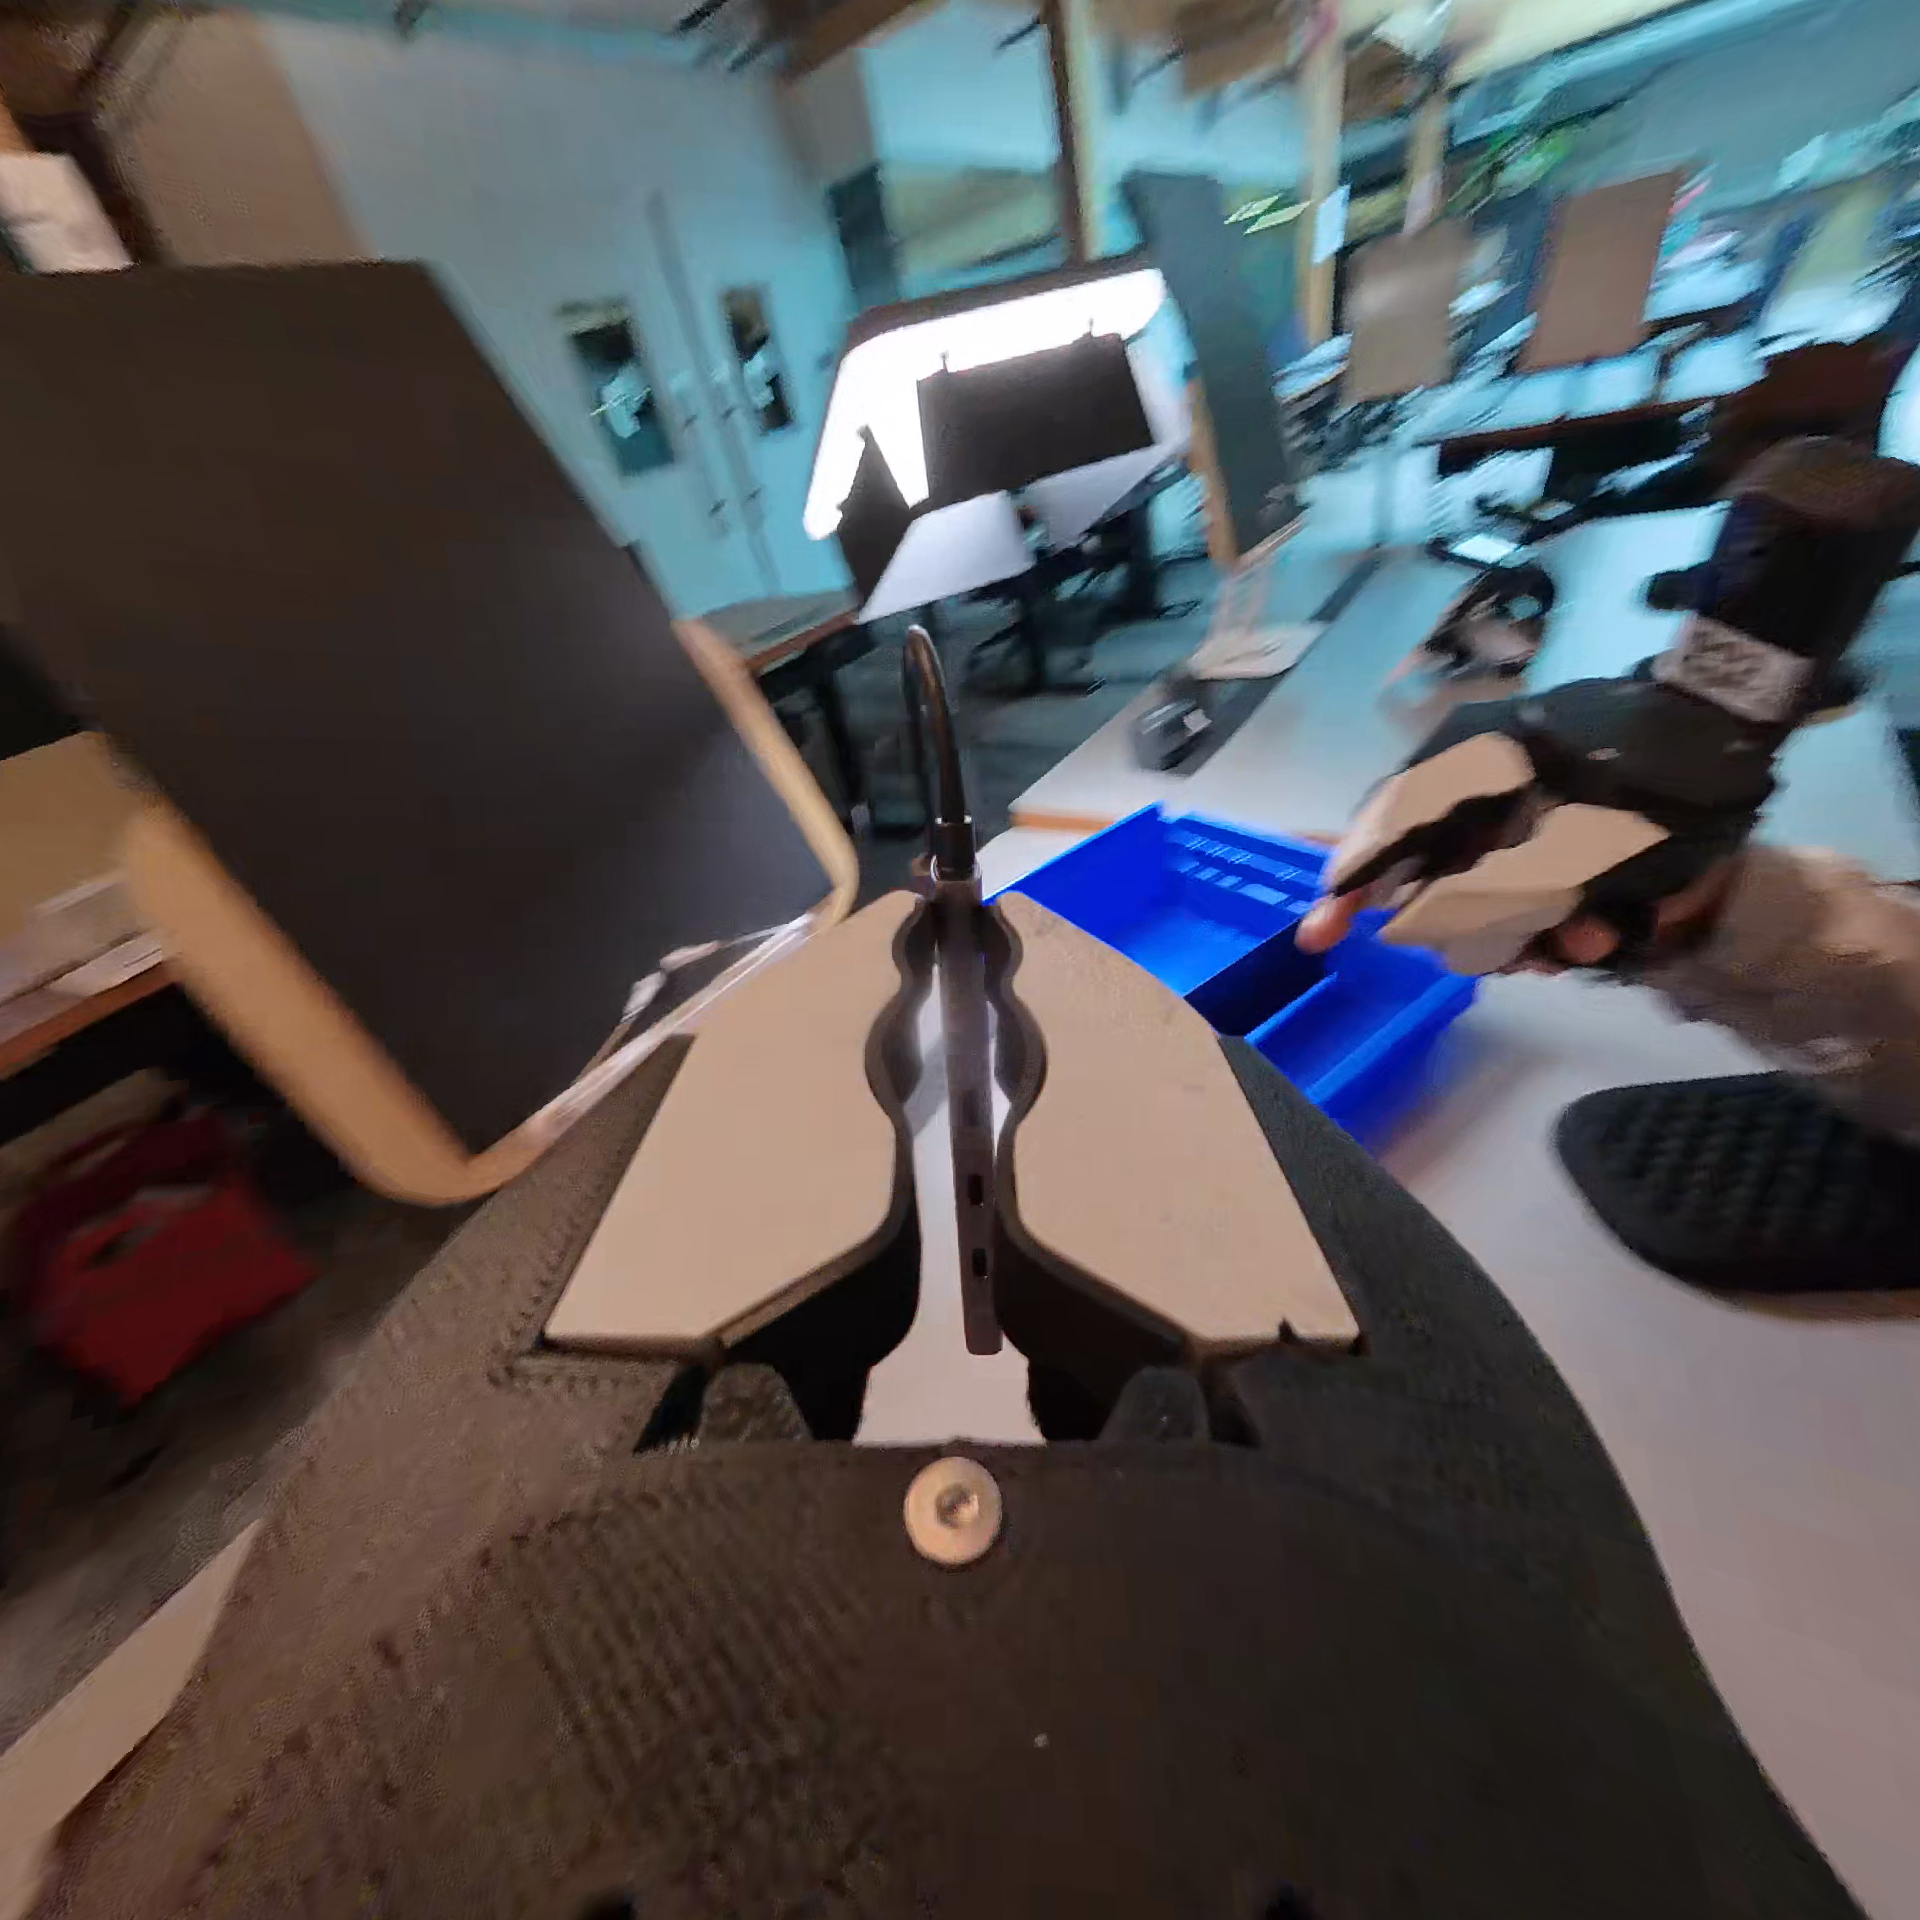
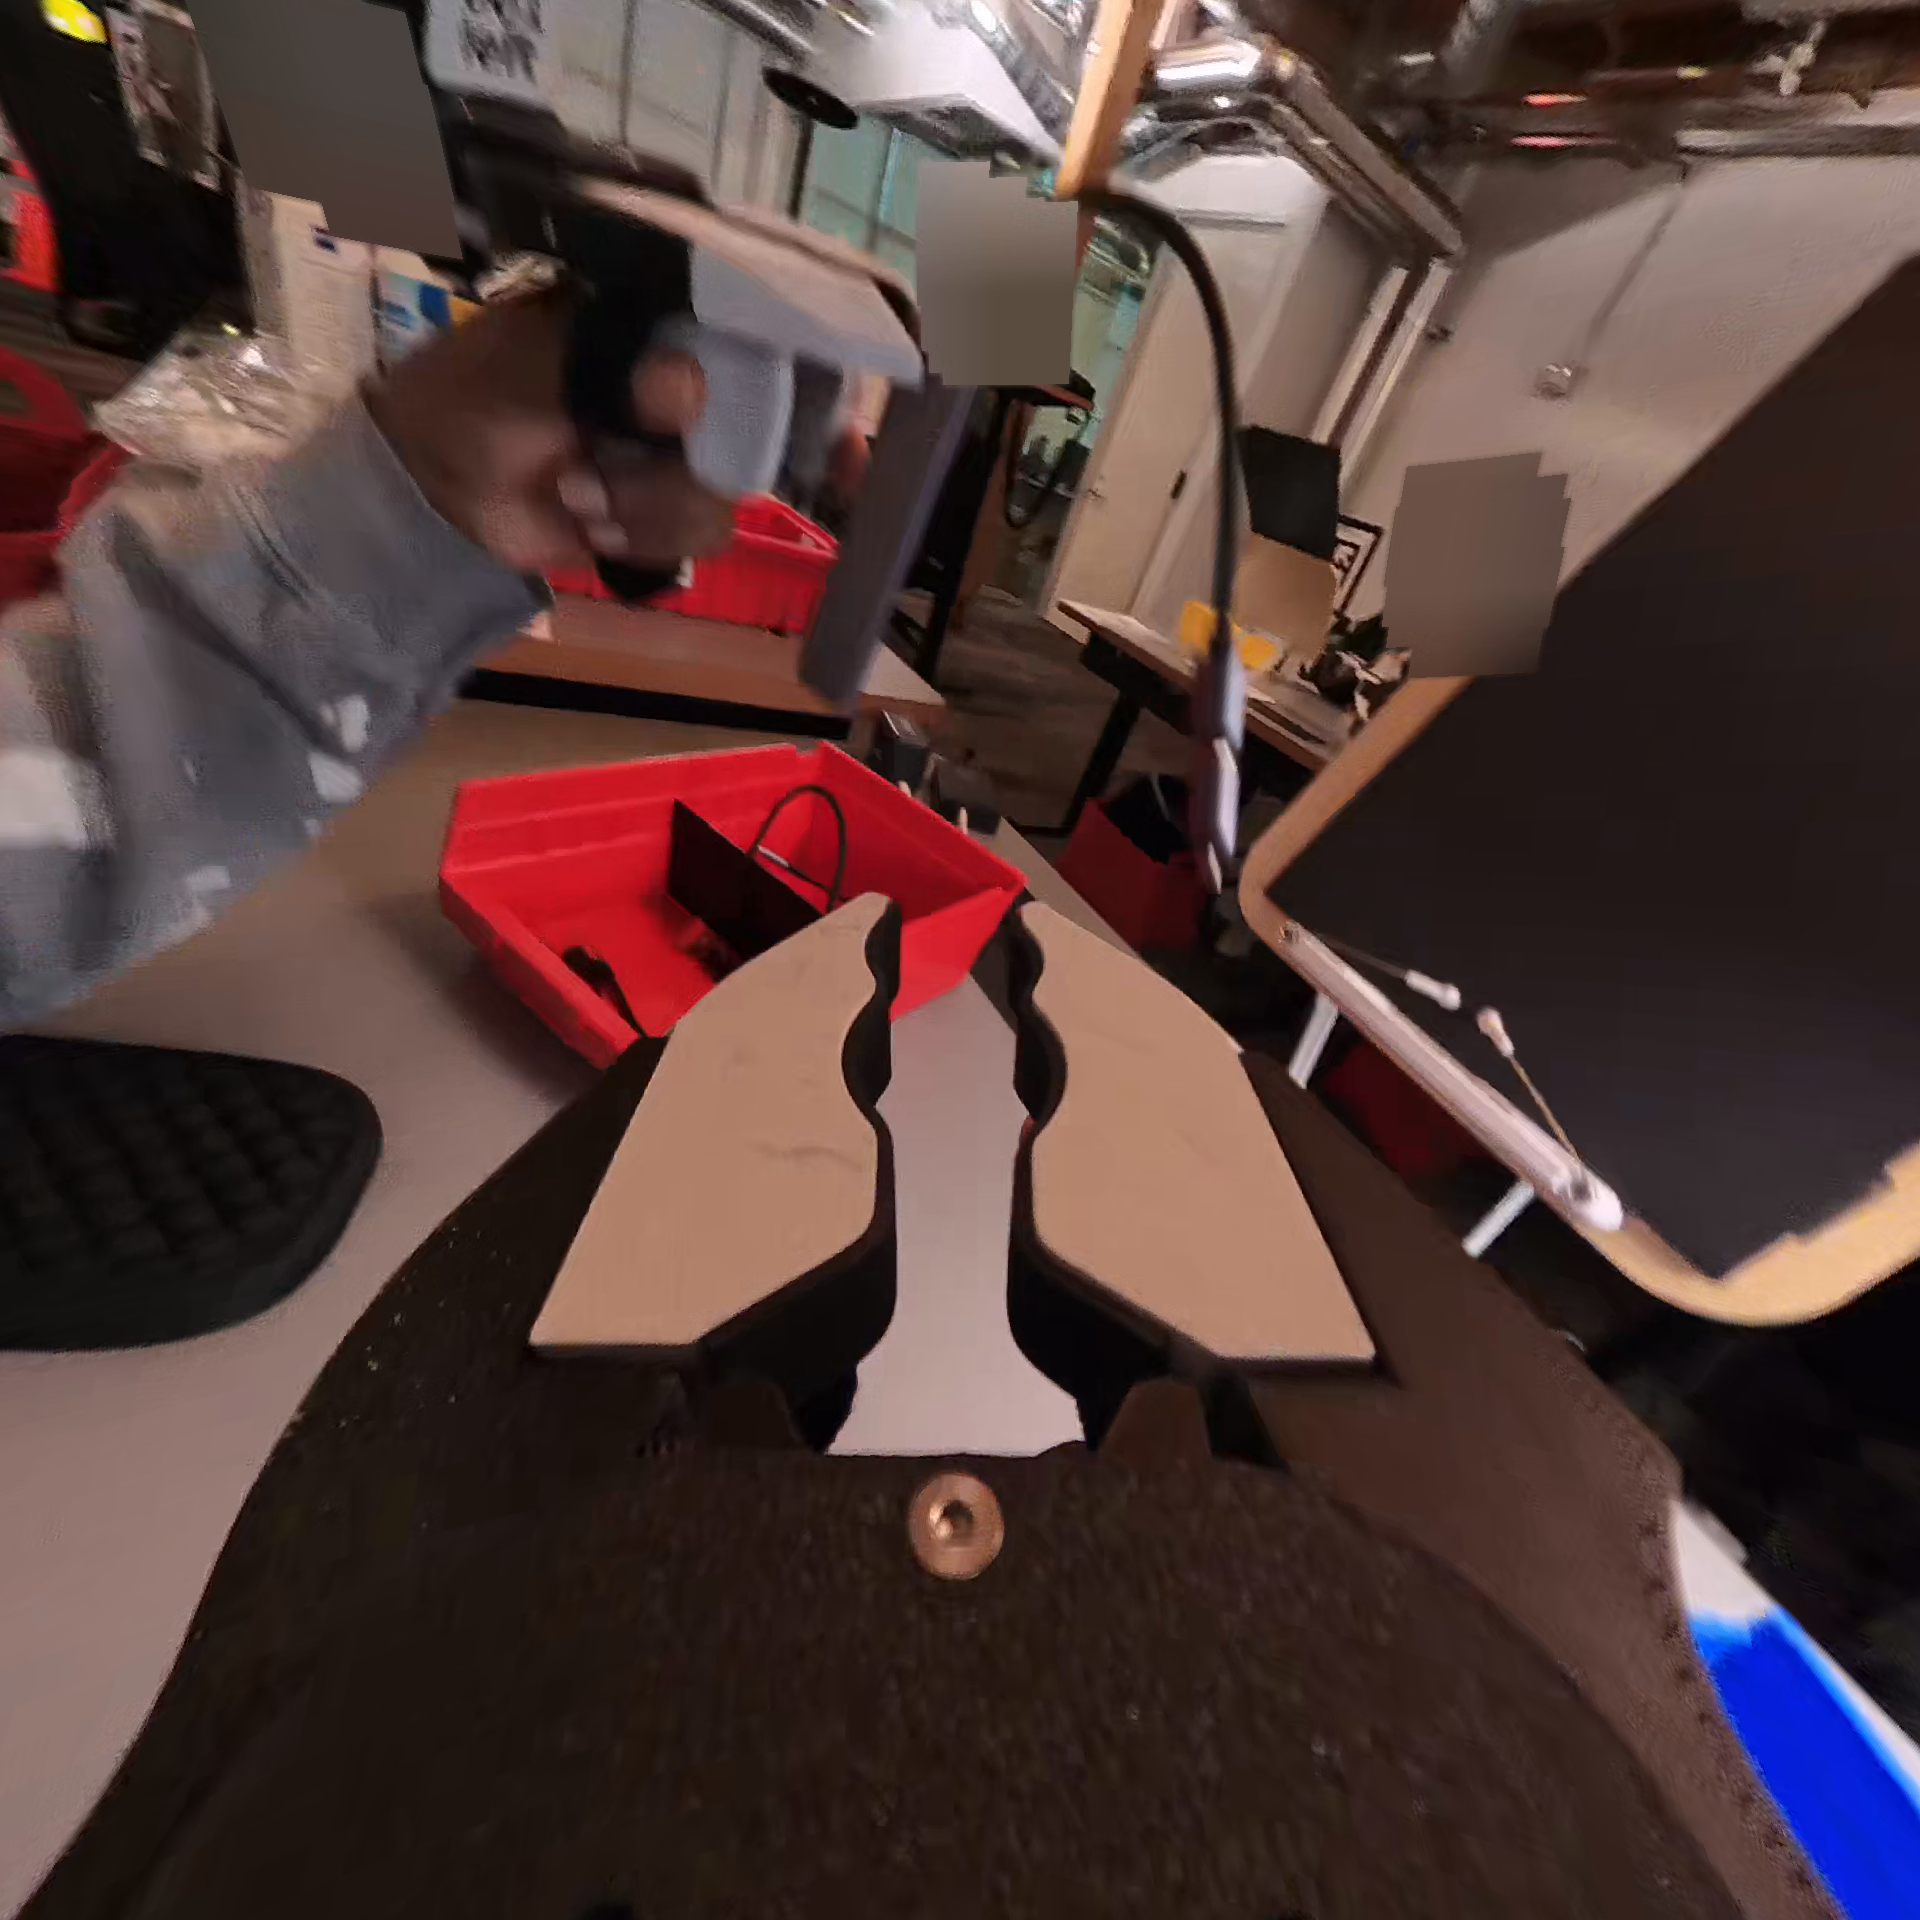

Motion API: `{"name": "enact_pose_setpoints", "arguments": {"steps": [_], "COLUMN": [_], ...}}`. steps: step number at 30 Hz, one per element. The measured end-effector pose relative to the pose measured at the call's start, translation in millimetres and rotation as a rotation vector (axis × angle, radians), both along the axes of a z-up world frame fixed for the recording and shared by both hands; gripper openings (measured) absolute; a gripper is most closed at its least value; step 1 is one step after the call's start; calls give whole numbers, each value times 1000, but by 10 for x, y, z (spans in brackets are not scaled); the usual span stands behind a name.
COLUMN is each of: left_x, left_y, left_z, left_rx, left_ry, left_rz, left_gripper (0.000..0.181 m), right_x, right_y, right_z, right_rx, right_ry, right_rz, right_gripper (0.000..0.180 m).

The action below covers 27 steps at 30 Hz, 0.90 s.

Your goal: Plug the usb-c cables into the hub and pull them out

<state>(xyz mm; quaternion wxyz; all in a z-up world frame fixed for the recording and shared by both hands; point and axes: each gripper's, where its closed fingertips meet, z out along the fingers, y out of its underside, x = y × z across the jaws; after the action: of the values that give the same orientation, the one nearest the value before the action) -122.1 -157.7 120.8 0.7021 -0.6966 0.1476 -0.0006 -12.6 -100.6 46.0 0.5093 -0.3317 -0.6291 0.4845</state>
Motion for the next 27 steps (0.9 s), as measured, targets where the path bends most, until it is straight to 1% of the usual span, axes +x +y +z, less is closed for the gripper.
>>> {"name": "enact_pose_setpoints", "arguments": {"steps": [2,4,6,8,11,13,16,20,21,23,27], "left_x": [382,687,906,1044,1158,1213,1258,1222,1226,1222,1256], "left_y": [140,219,286,330,398,410,406,456,466,489,518], "left_z": [-77,-150,-193,-262,-395,-420,-419,-409,-424,-457,-535], "left_rx": [26,58,59,26,-11,-21,-29,-15,-19,-30,-67], "left_ry": [-22,-50,-88,-106,-100,-128,-176,-227,-231,-240,-271], "left_rz": [-111,-213,-299,-341,-358,-389,-415,-379,-383,-387,-429], "left_gripper": [9,10,9,9,9,9,9,9,9,9,9], "right_x": [-85,-157,-222,-258,-207,-189,-129,-107,-119,-141,-167], "right_y": [-164,-263,-289,-322,-429,-444,-470,-493,-498,-503,-500], "right_z": [131,52,-38,-133,-114,-117,-103,-113,-146,-222,-262], "right_rx": [28,56,71,92,65,36,-71,-268,-293,-294,-333], "right_ry": [-10,-93,-93,-76,-22,-26,-34,-55,-68,-84,-89], "right_rz": [37,78,99,139,224,246,329,460,478,493,511], "right_gripper": [19,27,28,30,28,21,18,25,24,16,18]}}
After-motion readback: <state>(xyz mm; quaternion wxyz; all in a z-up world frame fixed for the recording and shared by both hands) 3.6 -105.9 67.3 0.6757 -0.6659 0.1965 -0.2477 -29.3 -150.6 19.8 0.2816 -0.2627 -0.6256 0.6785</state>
